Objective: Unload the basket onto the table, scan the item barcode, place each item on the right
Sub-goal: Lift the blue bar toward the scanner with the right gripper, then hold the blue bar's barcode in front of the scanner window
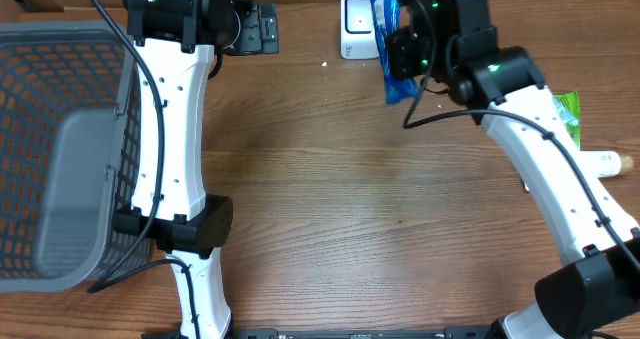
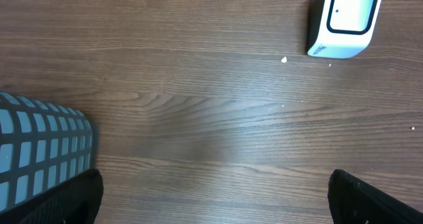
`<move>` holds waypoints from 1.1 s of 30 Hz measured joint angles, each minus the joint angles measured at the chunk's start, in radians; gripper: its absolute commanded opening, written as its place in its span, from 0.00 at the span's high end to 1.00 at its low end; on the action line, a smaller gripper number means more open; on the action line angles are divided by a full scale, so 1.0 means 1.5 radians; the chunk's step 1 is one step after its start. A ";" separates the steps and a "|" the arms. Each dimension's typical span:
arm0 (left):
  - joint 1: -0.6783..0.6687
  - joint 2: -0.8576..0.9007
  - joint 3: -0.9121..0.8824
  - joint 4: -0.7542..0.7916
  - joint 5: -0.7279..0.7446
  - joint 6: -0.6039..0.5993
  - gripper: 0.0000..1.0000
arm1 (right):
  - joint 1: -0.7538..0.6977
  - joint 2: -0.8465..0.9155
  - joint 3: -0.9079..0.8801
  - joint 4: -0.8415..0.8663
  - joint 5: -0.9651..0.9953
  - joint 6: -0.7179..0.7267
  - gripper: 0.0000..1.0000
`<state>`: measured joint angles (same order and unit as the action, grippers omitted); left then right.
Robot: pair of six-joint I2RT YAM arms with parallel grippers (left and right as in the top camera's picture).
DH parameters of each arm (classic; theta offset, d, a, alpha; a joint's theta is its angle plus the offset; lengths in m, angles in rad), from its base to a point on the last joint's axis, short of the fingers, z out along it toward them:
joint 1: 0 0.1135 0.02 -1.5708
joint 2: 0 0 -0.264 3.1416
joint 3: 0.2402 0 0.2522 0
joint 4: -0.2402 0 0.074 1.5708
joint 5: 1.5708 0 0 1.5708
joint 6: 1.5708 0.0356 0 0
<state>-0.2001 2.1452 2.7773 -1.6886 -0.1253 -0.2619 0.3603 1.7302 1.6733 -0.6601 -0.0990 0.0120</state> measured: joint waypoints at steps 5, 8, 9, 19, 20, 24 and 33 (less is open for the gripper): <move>0.000 0.000 0.000 0.000 0.000 0.000 0.00 | 0.039 0.017 0.000 0.075 0.152 -0.037 0.96; 0.000 0.000 0.000 0.000 0.000 0.000 0.00 | 0.048 0.049 0.000 0.148 0.225 -0.107 0.96; 0.000 0.000 0.000 0.000 0.000 0.000 0.00 | 0.048 0.062 0.000 0.167 0.244 -0.139 0.96; 0.000 0.000 0.000 0.001 0.000 0.000 0.00 | 0.048 0.169 0.000 0.382 0.368 -0.452 0.96; 0.000 0.000 0.000 0.000 0.000 0.000 0.00 | 0.048 0.177 0.000 0.401 0.373 -0.470 0.96; 0.000 0.000 0.000 0.000 0.000 0.000 0.00 | 0.048 0.230 0.000 0.516 0.403 -0.552 0.96; 0.000 0.000 0.000 0.000 0.000 0.000 0.00 | 0.048 0.371 0.000 0.733 0.460 -0.736 0.96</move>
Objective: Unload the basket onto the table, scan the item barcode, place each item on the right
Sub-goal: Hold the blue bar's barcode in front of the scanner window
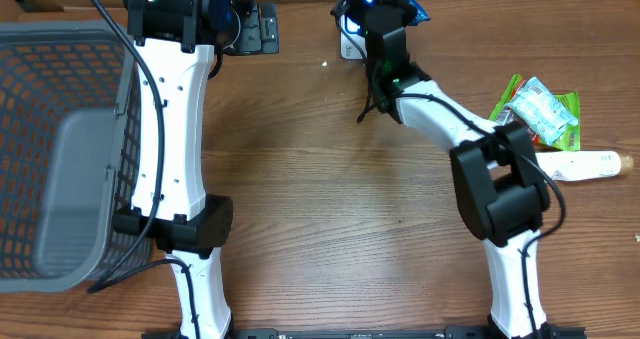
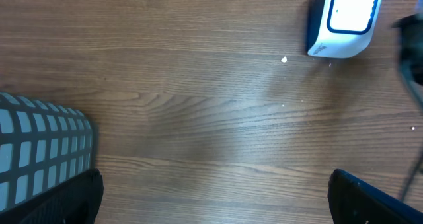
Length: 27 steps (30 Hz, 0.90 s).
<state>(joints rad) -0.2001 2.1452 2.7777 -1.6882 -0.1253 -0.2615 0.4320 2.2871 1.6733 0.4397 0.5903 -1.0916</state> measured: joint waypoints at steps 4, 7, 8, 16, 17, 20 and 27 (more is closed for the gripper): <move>0.000 0.000 0.000 0.000 0.000 0.000 0.00 | 0.000 0.040 0.000 0.043 0.004 -0.065 0.96; 0.000 0.000 0.000 0.000 0.000 0.000 0.00 | 0.000 0.060 0.000 0.056 0.007 -0.095 0.96; 0.000 0.000 0.000 0.000 0.000 0.000 0.00 | -0.001 0.066 0.000 0.057 0.007 -0.102 0.96; 0.000 0.000 0.000 0.000 0.000 0.000 0.00 | -0.010 0.091 0.000 0.072 -0.010 -0.123 0.96; 0.000 0.000 0.000 0.000 0.000 0.000 0.01 | -0.013 0.092 0.000 0.075 -0.013 -0.124 0.96; 0.000 0.000 0.000 0.000 0.000 0.000 0.00 | -0.021 0.093 0.000 0.079 -0.021 -0.126 0.96; 0.000 0.000 0.000 0.000 0.000 0.000 0.00 | -0.026 0.097 0.000 0.093 -0.038 -0.127 0.96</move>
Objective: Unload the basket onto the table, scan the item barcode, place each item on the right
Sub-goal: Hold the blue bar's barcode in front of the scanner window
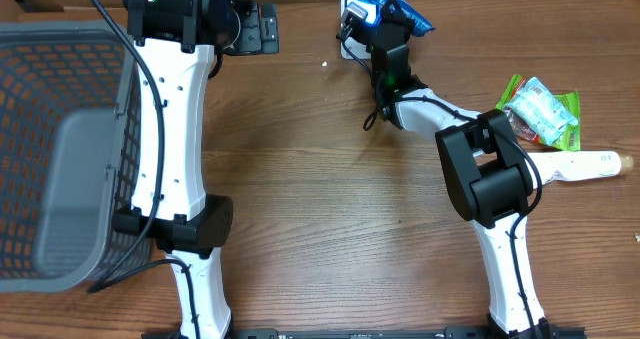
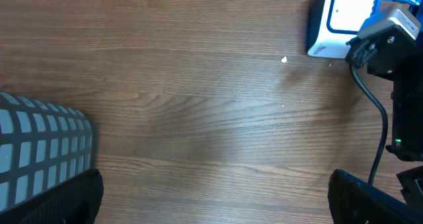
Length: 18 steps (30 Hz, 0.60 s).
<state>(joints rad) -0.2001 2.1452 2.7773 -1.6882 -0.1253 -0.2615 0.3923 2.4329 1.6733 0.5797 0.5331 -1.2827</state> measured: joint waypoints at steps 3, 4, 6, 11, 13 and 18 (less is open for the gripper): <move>0.000 0.000 0.000 0.000 0.000 0.000 0.00 | 0.000 0.000 0.000 0.003 -0.009 0.000 0.96; 0.000 0.000 0.000 0.000 0.000 0.000 0.00 | 0.000 0.000 0.000 0.002 -0.012 0.000 0.96; 0.000 0.000 0.000 0.000 0.000 0.000 0.00 | 0.000 0.000 0.000 0.002 -0.018 0.000 0.96; 0.000 0.000 0.000 0.000 0.000 0.000 0.00 | 0.000 0.000 0.000 0.003 -0.024 0.000 0.96; 0.000 0.000 0.000 0.000 0.000 0.000 0.00 | 0.000 0.000 0.000 0.003 -0.024 0.000 0.96; 0.000 0.000 0.000 0.000 0.000 0.000 0.00 | 0.000 0.000 0.000 0.003 -0.025 0.000 0.96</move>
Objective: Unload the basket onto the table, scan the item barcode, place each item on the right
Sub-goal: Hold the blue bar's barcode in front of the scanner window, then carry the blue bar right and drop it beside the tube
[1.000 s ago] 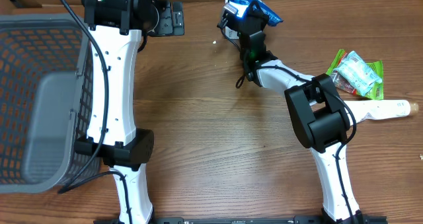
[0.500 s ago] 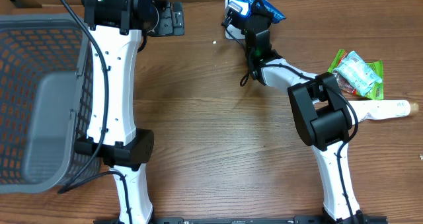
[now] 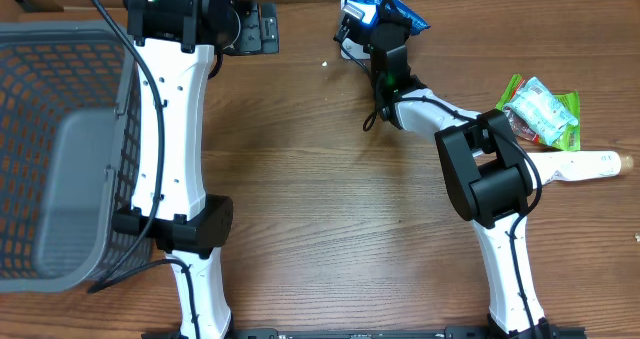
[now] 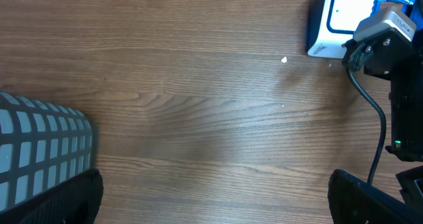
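Observation:
The white barcode scanner (image 4: 344,19) stands at the table's far edge. In the overhead view my right arm mostly covers it. A blue snack packet (image 3: 383,3) hangs over the scanner, with my right gripper (image 3: 368,21) shut on it. The left wrist view shows the packet's corner and the right gripper's black body beside the scanner. My left gripper (image 4: 215,191) hangs open above bare wood, well left of the scanner, with nothing between its fingers (image 4: 73,197).
A grey mesh basket (image 3: 60,129) fills the left side, and its corner (image 4: 39,151) shows in the left wrist view. Green snack packets (image 3: 540,109) and a white tube (image 3: 590,164) lie at the right. A black device (image 3: 255,29) sits at the back.
My right gripper has shifted slightly left with the blue packet, still over the scanner. The left arm has not moved.
My right gripper first held the blue packet just right of the scanner, with its arm bent over the right-hand items. Then the arm was stretched toward the scanner with the packet above it. The packet has stayed there, with small shifts. The left gripper remained open and still.

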`<move>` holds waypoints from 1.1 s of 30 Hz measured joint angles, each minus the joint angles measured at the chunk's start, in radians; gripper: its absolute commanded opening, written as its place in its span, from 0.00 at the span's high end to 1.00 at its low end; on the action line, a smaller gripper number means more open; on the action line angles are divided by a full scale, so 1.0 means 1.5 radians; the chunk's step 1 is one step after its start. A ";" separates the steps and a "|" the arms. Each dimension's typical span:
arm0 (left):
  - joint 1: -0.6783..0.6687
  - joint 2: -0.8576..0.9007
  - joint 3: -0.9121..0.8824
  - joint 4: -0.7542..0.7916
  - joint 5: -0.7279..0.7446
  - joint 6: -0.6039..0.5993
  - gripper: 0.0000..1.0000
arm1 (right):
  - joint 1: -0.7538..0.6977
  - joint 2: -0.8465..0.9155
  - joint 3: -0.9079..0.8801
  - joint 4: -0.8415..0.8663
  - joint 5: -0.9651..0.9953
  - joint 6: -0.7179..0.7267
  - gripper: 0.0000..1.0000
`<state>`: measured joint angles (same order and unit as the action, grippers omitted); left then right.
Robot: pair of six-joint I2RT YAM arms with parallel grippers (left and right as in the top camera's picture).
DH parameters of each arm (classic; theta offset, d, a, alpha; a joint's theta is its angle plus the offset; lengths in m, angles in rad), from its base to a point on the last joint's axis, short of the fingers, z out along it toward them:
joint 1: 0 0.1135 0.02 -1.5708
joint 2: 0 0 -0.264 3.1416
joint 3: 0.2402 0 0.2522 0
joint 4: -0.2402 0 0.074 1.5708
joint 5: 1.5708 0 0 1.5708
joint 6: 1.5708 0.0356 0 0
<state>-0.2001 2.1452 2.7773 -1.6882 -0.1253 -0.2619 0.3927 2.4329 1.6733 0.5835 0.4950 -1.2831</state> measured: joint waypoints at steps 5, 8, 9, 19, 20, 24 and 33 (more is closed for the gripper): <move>0.000 0.000 0.000 0.000 0.000 0.000 0.00 | 0.004 0.000 0.000 0.000 0.011 0.012 0.96; 0.000 0.000 0.000 0.000 0.000 0.000 0.00 | 0.016 -0.001 0.000 -0.021 0.031 0.036 0.96; 0.000 0.000 0.000 0.000 0.000 0.000 0.00 | 0.019 -0.002 0.000 -0.028 0.034 0.039 0.96; 0.000 0.000 0.000 0.000 -0.001 0.000 0.00 | 0.083 -0.142 -0.001 -0.455 0.023 0.175 0.96; 0.000 0.000 0.000 -0.001 0.000 0.000 0.00 | 0.087 -0.172 -0.001 -0.525 -0.002 0.210 0.96; 0.000 0.000 0.000 0.000 -0.001 0.000 0.00 | 0.088 -0.274 -0.001 -0.703 -0.112 0.360 0.96; 0.000 0.000 0.000 0.000 -0.002 0.000 0.00 | -0.019 -0.388 0.000 -0.948 -0.333 0.803 0.96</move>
<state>-0.2001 2.1452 2.7773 -1.6886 -0.1280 -0.2619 0.3637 1.8503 1.6733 -0.8379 -0.0051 -0.0792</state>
